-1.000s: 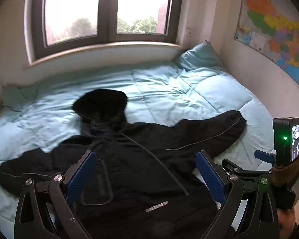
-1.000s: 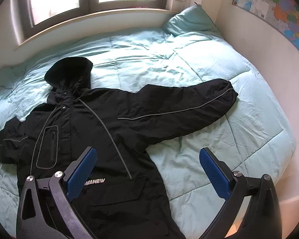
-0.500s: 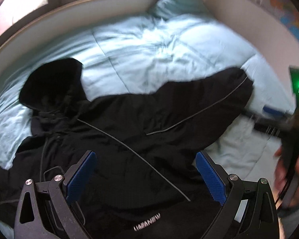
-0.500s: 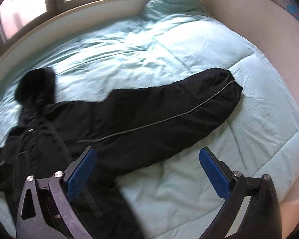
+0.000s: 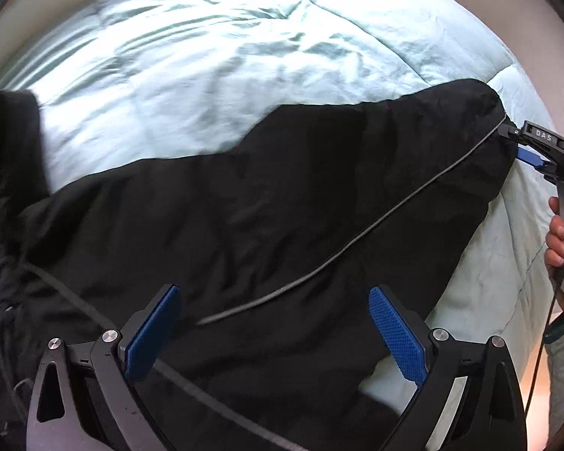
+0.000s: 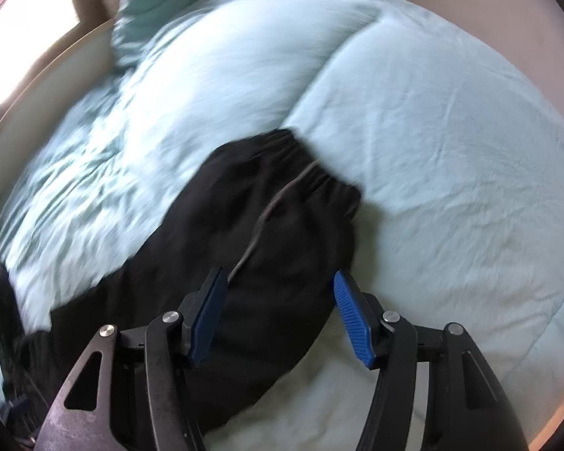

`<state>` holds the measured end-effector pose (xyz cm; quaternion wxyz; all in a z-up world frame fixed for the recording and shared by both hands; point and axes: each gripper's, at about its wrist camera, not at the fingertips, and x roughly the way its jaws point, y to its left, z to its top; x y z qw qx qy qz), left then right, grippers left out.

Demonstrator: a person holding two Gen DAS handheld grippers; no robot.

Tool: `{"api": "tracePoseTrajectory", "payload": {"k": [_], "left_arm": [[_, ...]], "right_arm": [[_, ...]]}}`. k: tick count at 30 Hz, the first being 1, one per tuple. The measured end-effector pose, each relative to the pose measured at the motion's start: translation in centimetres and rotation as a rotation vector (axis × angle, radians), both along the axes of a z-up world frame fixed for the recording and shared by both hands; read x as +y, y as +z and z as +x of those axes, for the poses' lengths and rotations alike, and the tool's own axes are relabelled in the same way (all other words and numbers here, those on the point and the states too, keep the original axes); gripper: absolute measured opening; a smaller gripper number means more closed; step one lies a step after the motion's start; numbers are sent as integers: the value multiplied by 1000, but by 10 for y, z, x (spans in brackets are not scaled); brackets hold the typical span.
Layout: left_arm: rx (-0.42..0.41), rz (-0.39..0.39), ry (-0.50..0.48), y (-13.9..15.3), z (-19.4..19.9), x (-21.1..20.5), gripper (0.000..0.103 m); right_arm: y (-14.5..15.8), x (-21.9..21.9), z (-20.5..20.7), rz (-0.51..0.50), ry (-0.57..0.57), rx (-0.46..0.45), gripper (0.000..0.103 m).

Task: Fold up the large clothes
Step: 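Grasp the jacket sleeve cuff with the right gripper and lift it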

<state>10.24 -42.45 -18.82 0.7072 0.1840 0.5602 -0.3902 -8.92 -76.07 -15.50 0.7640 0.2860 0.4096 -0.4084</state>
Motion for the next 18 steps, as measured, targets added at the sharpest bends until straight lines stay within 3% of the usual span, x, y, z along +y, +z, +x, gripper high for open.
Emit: {"api": "tracePoseTrajectory", "payload": {"k": [3, 5, 8, 9, 10, 11, 13, 15, 18], "left_arm": [[11, 8, -27, -12, -4, -21, 100], [30, 7, -44, -20, -7, -31, 100], [60, 5, -60, -29, -7, -41, 100], [66, 4, -61, -32, -7, -44, 100], [73, 1, -59, -33, -6, -47, 99], [82, -7, -57, -34, -6, -50, 97], [92, -27, -60, -32, -6, -56, 91], [99, -31, -76, -35, -8, -64, 90], [103, 74, -81, -67, -6, -80, 90]], "right_arm": [[-11, -17, -1, 31, -16, -12, 63], [-20, -25, 3, 81, 14, -48, 64], [-21, -27, 12, 76, 59, -45, 64], [-18, -22, 14, 71, 85, -62, 54], [-12, -18, 14, 78, 125, -94, 28], [-5, -14, 13, 95, 153, -134, 20], [15, -3, 8, 74, 174, -188, 19], [37, 8, -3, -7, 163, -179, 19], [40, 3, -19, -9, 103, -178, 19]]}}
